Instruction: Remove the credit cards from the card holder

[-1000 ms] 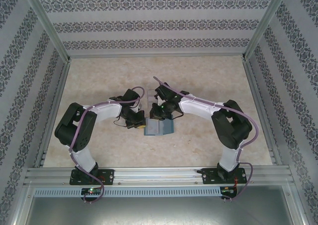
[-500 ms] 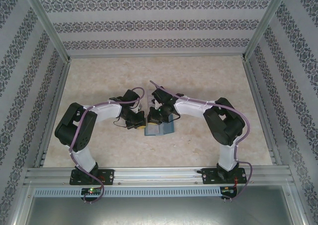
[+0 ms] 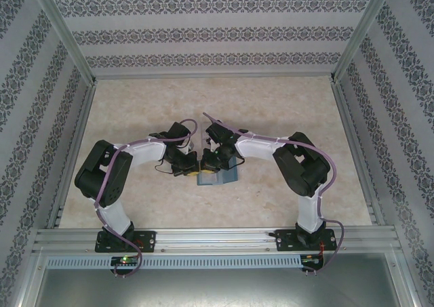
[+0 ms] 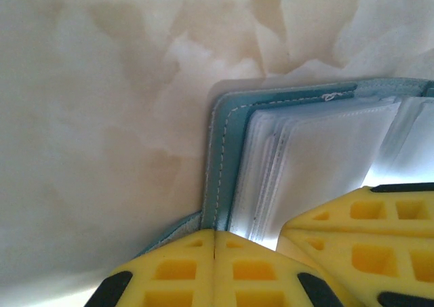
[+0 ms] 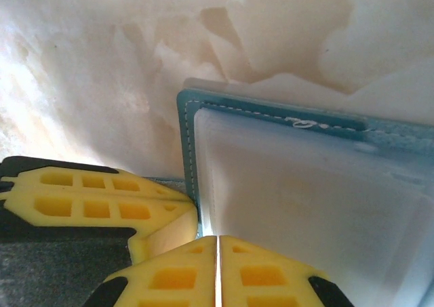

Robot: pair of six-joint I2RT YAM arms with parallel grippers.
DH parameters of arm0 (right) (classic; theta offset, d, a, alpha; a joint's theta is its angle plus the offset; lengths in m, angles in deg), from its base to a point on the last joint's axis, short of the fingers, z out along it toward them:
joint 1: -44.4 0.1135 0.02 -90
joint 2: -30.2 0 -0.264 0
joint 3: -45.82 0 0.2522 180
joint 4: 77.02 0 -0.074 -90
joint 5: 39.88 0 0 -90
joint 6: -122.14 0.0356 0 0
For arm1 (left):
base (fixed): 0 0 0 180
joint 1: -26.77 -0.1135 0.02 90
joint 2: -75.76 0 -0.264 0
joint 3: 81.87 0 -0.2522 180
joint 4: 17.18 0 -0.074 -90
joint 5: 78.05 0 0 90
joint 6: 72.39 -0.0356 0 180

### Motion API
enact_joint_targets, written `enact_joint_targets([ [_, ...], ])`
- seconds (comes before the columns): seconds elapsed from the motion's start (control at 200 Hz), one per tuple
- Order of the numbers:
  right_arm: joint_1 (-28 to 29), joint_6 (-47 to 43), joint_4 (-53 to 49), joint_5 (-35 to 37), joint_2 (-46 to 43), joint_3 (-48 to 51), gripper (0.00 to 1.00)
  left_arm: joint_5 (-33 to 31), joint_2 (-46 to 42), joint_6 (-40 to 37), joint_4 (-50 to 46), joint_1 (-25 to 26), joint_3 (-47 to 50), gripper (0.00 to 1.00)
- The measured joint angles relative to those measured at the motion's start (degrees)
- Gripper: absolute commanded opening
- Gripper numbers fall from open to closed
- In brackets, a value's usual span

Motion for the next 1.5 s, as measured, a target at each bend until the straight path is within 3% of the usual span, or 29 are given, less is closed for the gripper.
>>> enact_joint_targets([
  [0.674,0.1,-1.2,-4.7,1.9,0.0,-1.1,0.15,0.0,0.0,-0.5,0.0,0.0,0.0,0.02],
  [1.499,2.3,-6.3,-16.8,11.3,0.4,-7.3,0.37,0.0,0.0,-1.2,0.0,0.0,0.0,0.02],
])
